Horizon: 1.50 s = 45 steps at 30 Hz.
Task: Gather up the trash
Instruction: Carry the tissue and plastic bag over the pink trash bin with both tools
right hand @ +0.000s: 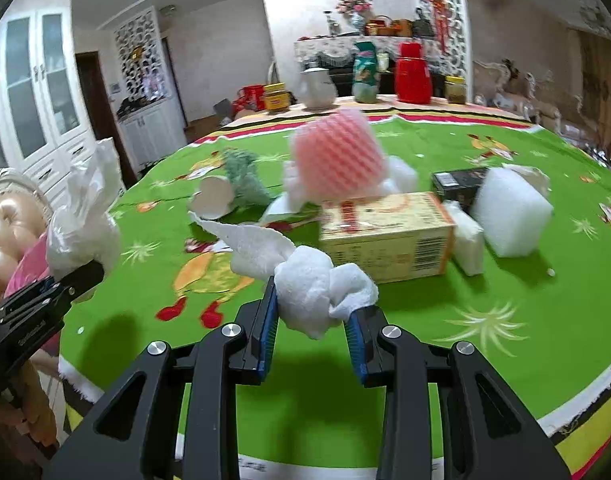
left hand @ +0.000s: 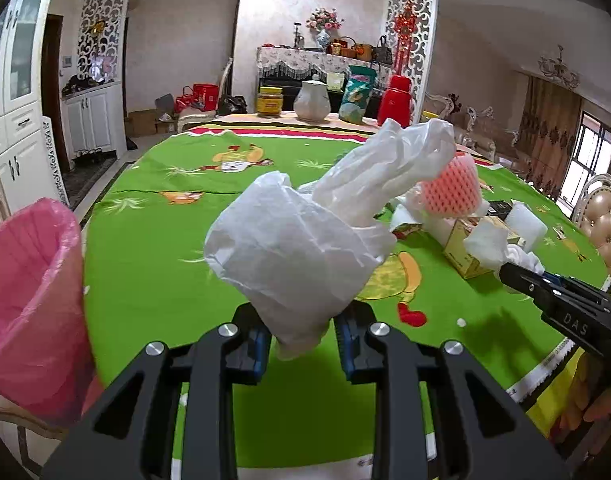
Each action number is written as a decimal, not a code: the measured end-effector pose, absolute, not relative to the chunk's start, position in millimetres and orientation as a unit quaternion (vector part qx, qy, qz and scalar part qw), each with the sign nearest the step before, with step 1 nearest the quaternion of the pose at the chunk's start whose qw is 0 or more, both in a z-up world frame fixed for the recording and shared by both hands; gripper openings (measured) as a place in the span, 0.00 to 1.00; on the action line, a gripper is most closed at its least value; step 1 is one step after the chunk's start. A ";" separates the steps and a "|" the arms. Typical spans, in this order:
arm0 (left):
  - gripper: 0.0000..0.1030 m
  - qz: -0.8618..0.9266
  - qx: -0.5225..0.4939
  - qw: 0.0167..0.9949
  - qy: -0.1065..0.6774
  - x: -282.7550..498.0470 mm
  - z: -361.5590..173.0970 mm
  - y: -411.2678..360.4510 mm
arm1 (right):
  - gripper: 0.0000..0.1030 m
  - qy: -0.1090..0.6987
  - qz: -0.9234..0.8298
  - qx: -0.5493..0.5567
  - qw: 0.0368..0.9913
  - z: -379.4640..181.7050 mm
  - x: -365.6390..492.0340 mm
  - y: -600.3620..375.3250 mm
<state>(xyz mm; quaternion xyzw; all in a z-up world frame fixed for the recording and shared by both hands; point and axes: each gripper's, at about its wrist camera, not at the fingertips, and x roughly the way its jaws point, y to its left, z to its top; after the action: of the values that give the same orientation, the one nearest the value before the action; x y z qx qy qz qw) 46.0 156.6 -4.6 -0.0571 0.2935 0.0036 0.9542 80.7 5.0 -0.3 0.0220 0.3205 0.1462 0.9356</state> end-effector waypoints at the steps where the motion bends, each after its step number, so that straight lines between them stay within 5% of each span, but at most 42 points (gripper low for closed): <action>1: 0.26 0.007 -0.059 0.954 0.292 44.0 -4.8 160.5 | 0.32 0.320 0.152 0.018 0.935 0.3 79.4 10.1; 27: 0.27 0.146 -0.088 0.955 0.244 -38.6 21.2 308.1 | 0.32 0.310 0.322 -0.096 0.889 10.9 43.5 177.8; 45: 0.31 0.250 -0.136 0.916 0.282 -37.6 16.0 456.5 | 0.32 0.269 0.442 -0.155 0.841 38.3 38.3 335.9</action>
<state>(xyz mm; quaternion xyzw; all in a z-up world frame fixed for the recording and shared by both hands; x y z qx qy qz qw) -37.6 456.5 16.0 -0.1358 0.2819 0.2497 0.9164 38.3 335.9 38.3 -0.1548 0.2689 0.4424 0.8415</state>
